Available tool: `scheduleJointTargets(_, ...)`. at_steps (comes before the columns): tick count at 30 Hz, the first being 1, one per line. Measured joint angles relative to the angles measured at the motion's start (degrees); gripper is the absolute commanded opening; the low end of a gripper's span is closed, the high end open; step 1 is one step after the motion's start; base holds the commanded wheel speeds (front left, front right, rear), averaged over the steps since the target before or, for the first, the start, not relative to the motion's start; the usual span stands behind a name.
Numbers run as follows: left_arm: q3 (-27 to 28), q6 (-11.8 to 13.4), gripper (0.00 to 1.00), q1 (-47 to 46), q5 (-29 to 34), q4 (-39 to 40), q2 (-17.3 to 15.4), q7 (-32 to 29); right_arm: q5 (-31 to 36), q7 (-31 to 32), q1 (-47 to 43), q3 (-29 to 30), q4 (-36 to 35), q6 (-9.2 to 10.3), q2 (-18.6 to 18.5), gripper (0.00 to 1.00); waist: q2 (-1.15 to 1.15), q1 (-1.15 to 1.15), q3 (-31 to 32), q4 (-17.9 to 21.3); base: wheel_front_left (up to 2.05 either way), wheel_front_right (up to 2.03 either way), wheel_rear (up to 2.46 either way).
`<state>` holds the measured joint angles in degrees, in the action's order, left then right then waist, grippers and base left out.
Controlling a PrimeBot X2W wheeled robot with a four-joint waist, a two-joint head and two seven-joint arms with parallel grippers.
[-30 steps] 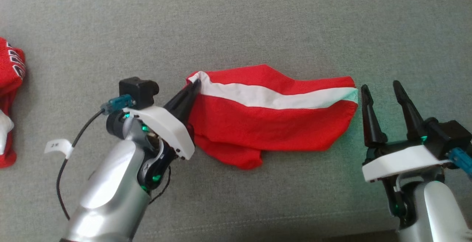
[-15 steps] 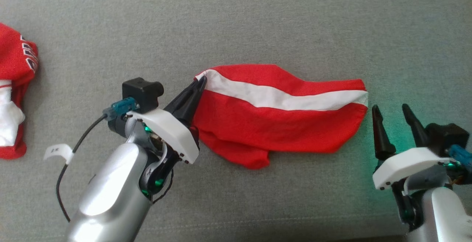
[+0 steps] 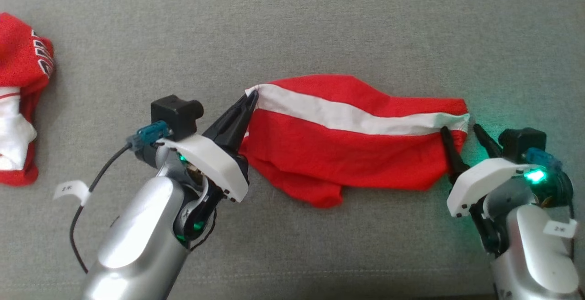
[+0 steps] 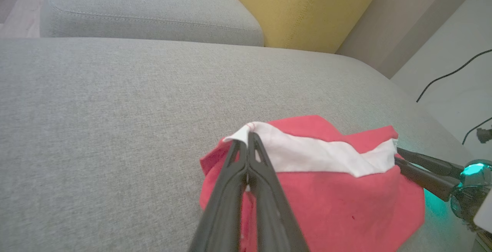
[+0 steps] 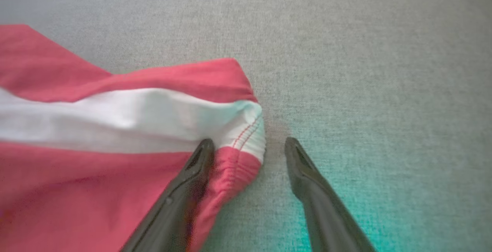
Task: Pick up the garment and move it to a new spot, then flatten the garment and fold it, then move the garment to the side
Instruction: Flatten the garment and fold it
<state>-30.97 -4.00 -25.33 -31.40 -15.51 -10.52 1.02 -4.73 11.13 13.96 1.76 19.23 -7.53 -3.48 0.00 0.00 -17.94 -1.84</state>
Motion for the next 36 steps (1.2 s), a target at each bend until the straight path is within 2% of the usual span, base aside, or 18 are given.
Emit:
scheduleJointTargets(1, 0.01, 0.00, 0.00, 0.00, 0.00, 0.22, -0.04, 0.16, -0.34, -0.01, 0.24, -0.03, 0.18, 0.00, -0.21, 0.00, 0.00, 0.00, -0.05, -0.11, 0.00, 0.00, 0.00)
scheduleJointTargets(5, 0.08, 0.07, 0.00, 0.00, 0.10, 0.94, -0.27, 1.65, -1.97, -0.90, 1.20, -0.42, 0.58, 0.00, -0.82, 0.00, 0.00, 0.00, -0.15, -0.42, 0.00, 0.00, 0.00)
scheduleJointTargets(10, 0.46, 0.62, 0.00, -0.05, 1.11, 3.28, -1.67, 3.30, -2.81, -3.44, 1.24, -0.11, -2.29, 0.00, -1.10, 0.00, 0.00, 0.00, 0.32, -0.42, 0.00, 0.00, 0.00)
scheduleJointTargets(17, 2.41, 1.54, 0.00, -1.55, 2.67, 10.01, -5.27, 3.87, -3.78, -5.17, 4.15, 0.53, -13.80, 0.00, -3.48, 0.00, 0.00, 0.00, 2.67, -0.24, 0.00, 0.00, 0.00)
scheduleJointTargets(25, 5.38, 2.69, 0.00, -8.37, 4.11, 18.05, -8.55, 1.07, -3.77, -3.45, 11.28, 0.85, -26.61, 0.00, -6.57, 0.00, 0.00, 0.00, 6.09, -0.52, 0.00, 0.00, 0.00)
scheduleJointTargets(31, 6.77, 3.60, 0.00, -14.45, 5.22, 23.23, -9.29, -0.63, -4.03, -0.77, 15.38, 1.05, -32.40, 0.00, -8.53, 0.00, 0.00, 0.00, 8.64, -0.87, 0.00, 0.00, 0.00)
scheduleJointTargets(36, 7.87, 4.08, 0.00, -18.18, 5.56, 25.25, -10.07, -2.03, -5.12, 0.57, 17.36, 0.83, -34.10, 0.00, -9.89, 0.00, 0.00, 0.00, 10.58, -0.75, 0.00, 0.00, 0.00)
